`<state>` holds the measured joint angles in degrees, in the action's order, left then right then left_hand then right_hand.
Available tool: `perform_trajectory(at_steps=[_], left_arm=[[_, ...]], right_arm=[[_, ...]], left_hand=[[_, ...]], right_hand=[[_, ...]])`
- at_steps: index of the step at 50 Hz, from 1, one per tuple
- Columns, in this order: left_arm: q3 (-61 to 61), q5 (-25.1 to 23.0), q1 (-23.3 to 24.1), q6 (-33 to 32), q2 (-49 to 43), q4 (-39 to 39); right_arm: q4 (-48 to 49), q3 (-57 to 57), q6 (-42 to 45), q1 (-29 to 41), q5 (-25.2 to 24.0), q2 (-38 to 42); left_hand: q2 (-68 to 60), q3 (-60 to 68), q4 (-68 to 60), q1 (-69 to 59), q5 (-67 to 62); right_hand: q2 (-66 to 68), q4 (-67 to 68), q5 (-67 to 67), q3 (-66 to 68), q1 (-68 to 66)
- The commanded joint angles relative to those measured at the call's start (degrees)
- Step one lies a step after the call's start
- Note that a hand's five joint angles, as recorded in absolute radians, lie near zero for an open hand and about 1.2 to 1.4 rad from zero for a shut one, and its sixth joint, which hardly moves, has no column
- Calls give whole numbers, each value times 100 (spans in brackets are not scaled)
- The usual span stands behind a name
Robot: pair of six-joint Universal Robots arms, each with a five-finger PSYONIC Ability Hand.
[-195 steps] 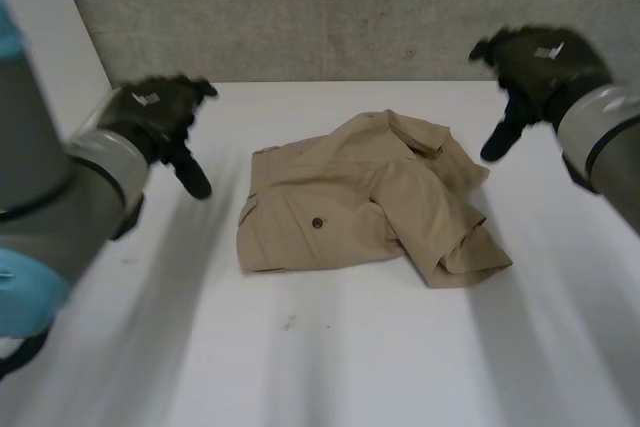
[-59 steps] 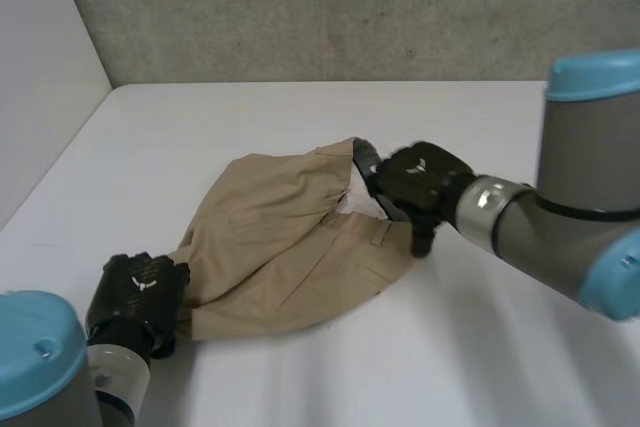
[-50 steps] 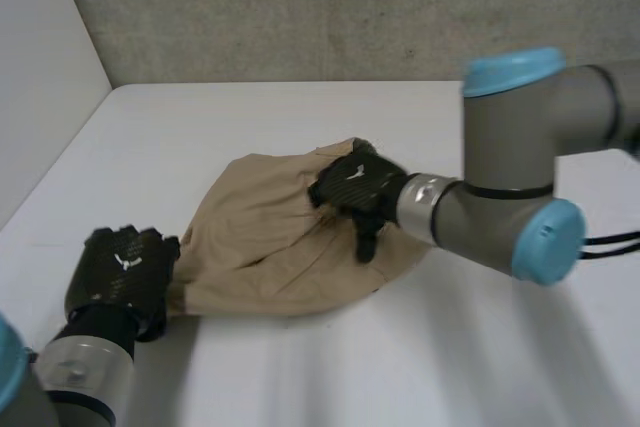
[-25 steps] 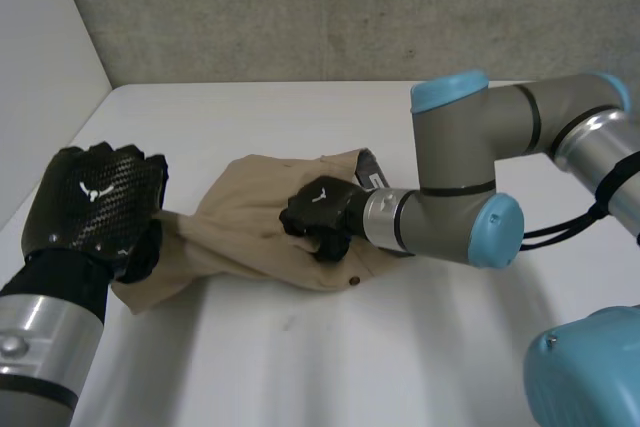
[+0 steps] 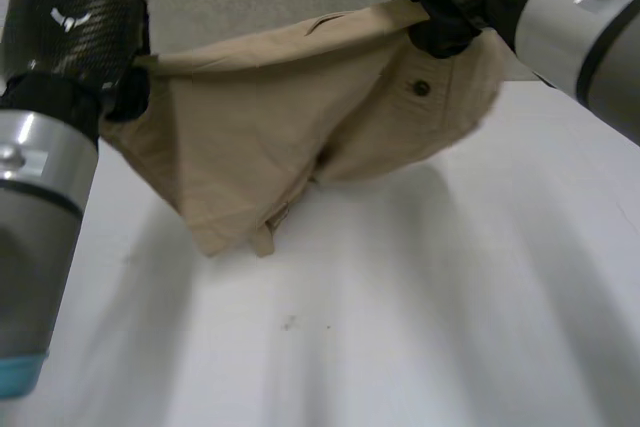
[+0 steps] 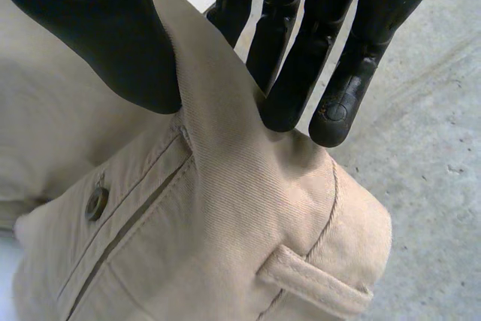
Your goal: Fold the shorts.
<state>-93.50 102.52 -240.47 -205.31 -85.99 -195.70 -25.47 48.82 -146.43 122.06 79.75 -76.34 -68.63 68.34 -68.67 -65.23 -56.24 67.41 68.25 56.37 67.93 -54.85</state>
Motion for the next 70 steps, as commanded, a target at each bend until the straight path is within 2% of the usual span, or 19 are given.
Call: perform_trajectory(at_steps=[1, 9, 13, 17, 18, 21, 22, 25, 28, 32, 43, 49, 54, 56, 57, 60, 61, 66, 70], left_arm=[[727, -364, -9, -35, -734, 128], [1799, -470, -27, -228, -2175, 243], [2949, -470, -44, -614, -2948, 181], [4478, -452, -149, -905, -3590, -134], [4960, -461, -150, -905, -3748, -379], [5403, -452, -141, -844, -3802, -916], [5439, -443, -132, -774, -3785, -1300], [5334, -408, -106, -563, -3724, -1734], [4913, -399, -114, -212, -3425, -1919], [4026, -434, -141, 0, -3021, -1875], [1020, -478, -106, 9, -2484, -1481], [-157, -479, 87, 26, -2581, -875], [-783, -470, 211, 35, -2528, -619], [-950, -461, 228, 26, -2449, -619], [-1090, -452, 220, 18, -2266, -593], [-1310, -452, 228, 26, -1966, -583], [-1441, -461, 237, 26, -1800, -583], [-1838, -461, 281, 26, -1456, -601], [-2093, -470, 290, 26, -1350, -601]], right_arm=[[-248, 427, 97, 29, 164, 22], [-3, -126, 404, 29, 313, 1217], [848, -1004, 492, 46, 577, 1946], [2446, -1752, 641, 11, 595, 2404], [3259, -1831, 755, 2, 603, 2492], [4415, -1710, 844, 28, 551, 2449], [5141, -1535, 896, 37, 507, 2370], [5831, -1201, 844, -6, 349, 2186], [5755, -998, 835, 11, 287, 2106], [4957, -655, 835, 37, 296, 2053], [1713, 1058, 563, -15, 269, 1816], [1378, 2603, 27, -7, 199, 1816], [1351, 3361, -79, -7, 146, 1763], [1351, 3546, -88, -24, 129, 1623], [1351, 3695, -97, -41, 94, 1335], [1421, 3898, -97, -173, 76, 885], [1526, 3994, -114, -374, 67, 667], [1957, 4109, -386, -964, 50, 383], [1818, 4013, -466, -1149, 23, 357]], left_hand=[[-1137, 1166, -1133, -1477, -1376], [-1137, 1166, -1133, -1477, -1376], [-1137, 1166, -1133, -1477, -1376], [-1137, 1166, -1133, -1477, -1376], [-1137, 1166, -1133, -1477, -1376], [-1137, 1166, -1133, -1477, -1376], [-1137, 1166, -1133, -1477, -1376], [-1137, 1166, -1133, -1477, -1376], [-1137, 1166, -1133, -1477, -1376], [-1137, 1166, -1133, -1477, -1376], [-1137, 1166, -1133, -1477, -1376], [-972, 1002, -968, -1312, -1212], [-752, 782, -748, -1092, -992], [-736, 765, -731, -1075, -975], [-736, 765, -731, -1075, -975], [-585, 615, -581, -925, -825], [-384, 414, -380, -724, -624], [105, -76, 109, -234, -134], [172, -143, 177, -167, -67]], right_hand=[[1259, 1175, 1363, 1207, -2515], [1259, 1175, 1363, 1207, -2515], [1259, 1175, 1363, 1207, -2515], [1259, 1175, 1363, 1207, -2515], [1259, 1175, 1363, 1207, -2515], [1259, 1175, 1363, 1207, -2515], [1259, 1175, 1363, 1207, -2515], [1259, 1175, 1363, 1207, -2515], [1259, 1175, 1363, 1207, -2515], [1259, 1175, 1363, 1207, -2515], [1259, 1175, 1363, 1207, -2515], [1259, 1175, 1363, 1207, -2515], [1259, 1175, 1363, 1207, -2515], [13, -72, 117, -39, -1268], [-1762, -1846, -1657, -1814, 506], [-4076, -4161, -3972, -4129, 2821], [-5416, -5501, -5312, -5468, 4160], [-5741, -5825, -5637, -5793, 4485], [-5741, -5825, -5637, -5793, 4485]])
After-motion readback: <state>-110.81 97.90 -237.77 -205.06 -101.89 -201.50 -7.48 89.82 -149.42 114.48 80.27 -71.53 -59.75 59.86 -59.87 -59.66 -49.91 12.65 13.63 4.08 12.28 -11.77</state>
